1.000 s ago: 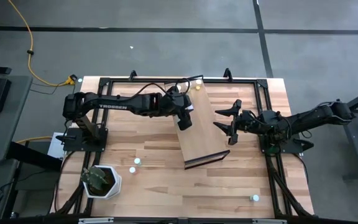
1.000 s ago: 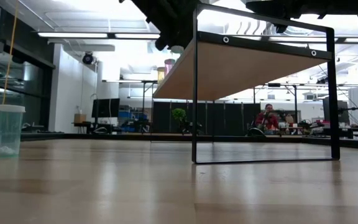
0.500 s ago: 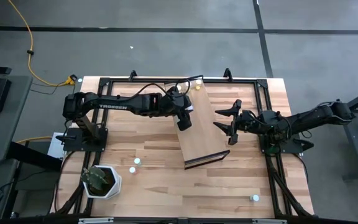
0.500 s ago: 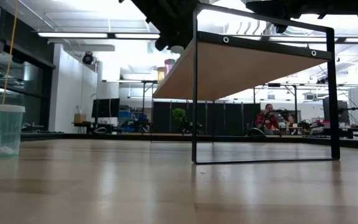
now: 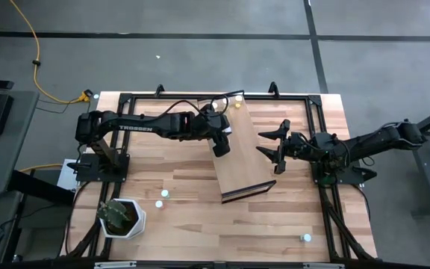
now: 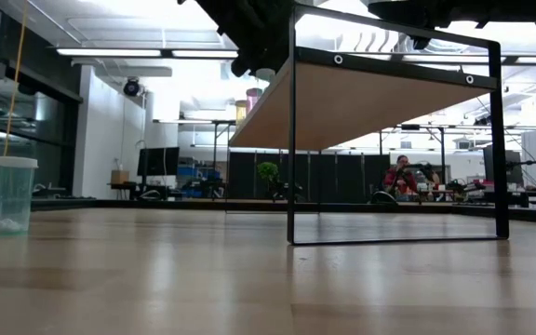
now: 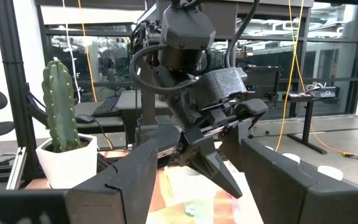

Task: Pick and place medicine bottles onto shelf by color
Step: Put the purple pill bottle on the shelf

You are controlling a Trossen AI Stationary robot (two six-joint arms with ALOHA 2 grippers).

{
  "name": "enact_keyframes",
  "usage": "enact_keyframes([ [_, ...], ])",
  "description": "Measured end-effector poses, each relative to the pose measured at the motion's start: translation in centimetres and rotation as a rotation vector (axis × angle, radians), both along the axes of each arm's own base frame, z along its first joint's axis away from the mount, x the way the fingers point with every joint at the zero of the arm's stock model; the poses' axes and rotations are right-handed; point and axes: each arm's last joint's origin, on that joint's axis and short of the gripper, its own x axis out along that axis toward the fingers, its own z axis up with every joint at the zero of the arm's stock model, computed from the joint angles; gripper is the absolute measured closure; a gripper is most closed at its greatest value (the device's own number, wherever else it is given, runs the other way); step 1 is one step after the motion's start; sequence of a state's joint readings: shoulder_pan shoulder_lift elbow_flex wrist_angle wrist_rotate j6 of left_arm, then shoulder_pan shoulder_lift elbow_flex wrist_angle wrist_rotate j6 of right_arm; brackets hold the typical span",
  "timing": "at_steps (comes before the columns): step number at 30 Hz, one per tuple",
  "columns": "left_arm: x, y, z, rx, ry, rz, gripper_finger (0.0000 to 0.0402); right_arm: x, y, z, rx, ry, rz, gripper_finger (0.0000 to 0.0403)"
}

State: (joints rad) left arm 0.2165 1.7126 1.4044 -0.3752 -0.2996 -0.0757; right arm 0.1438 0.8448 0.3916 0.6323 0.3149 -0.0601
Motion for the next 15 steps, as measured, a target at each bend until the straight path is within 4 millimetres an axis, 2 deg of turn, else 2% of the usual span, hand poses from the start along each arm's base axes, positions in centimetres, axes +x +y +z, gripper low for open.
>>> enact_keyframes([
  [15,-0.05,0.53,0.10,0.004,-0.013,0.015,0.0248,0.00,0.00,0.00,0.000,0.000,0.000,0.0181],
])
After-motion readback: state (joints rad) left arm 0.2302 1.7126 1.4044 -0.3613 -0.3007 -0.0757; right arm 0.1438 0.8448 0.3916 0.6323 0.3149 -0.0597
